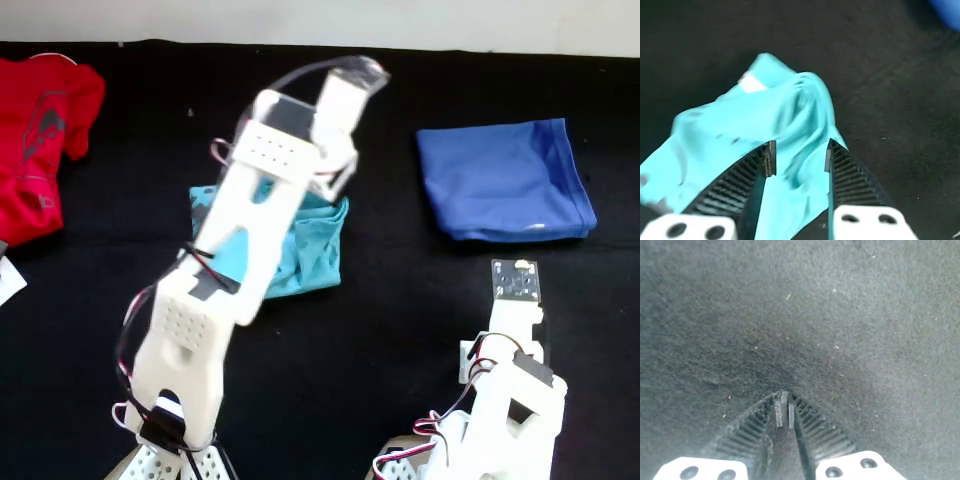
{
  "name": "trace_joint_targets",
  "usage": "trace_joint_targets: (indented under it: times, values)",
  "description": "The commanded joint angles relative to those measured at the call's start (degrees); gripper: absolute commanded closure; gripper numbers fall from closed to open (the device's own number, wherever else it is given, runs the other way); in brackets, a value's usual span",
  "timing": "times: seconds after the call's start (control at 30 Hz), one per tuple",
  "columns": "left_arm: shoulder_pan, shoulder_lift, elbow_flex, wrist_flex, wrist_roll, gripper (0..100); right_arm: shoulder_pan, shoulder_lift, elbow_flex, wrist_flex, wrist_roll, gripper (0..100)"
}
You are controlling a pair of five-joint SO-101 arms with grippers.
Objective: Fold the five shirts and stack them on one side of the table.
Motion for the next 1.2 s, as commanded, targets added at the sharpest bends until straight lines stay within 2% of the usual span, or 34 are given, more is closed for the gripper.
trace_joint_targets:
  times: [0.0,0.07,0.17,0.2,0.4,0.63,0.87,1.03,1.17]
  values:
    - [-4.35,-0.66,-5.76,5.54,0.79,84,0.04,-0.04,1.71,-1.80,0.35,99.3]
    - [-6.29,-0.31,-5.85,8.09,0.79,88,0.04,-0.04,1.63,-1.80,0.35,99.3]
    - [-7.34,0.84,-1.71,7.91,0.79,100,0.04,-0.04,1.63,-1.80,0.35,99.3]
    - [-7.43,1.54,-0.31,7.82,0.79,98,0.04,-0.04,1.63,-1.80,0.35,99.3]
    - [-5.49,9.63,1.80,7.74,0.97,99,0.04,-0.04,1.63,-1.80,0.35,99.3]
    - [4.35,11.65,1.63,8.35,1.05,99,0.04,-0.04,1.63,-1.89,0.35,99.3]
    - [13.32,0.92,1.89,8.88,1.05,99,0.04,-0.04,1.63,-1.98,0.35,99.3]
    - [10.95,-6.99,1.80,8.53,0.79,99,0.04,-0.04,1.63,-1.98,0.35,99.3]
    - [5.58,-4.18,1.98,8.44,0.79,99,0.04,-0.04,1.63,-1.98,0.35,99.3]
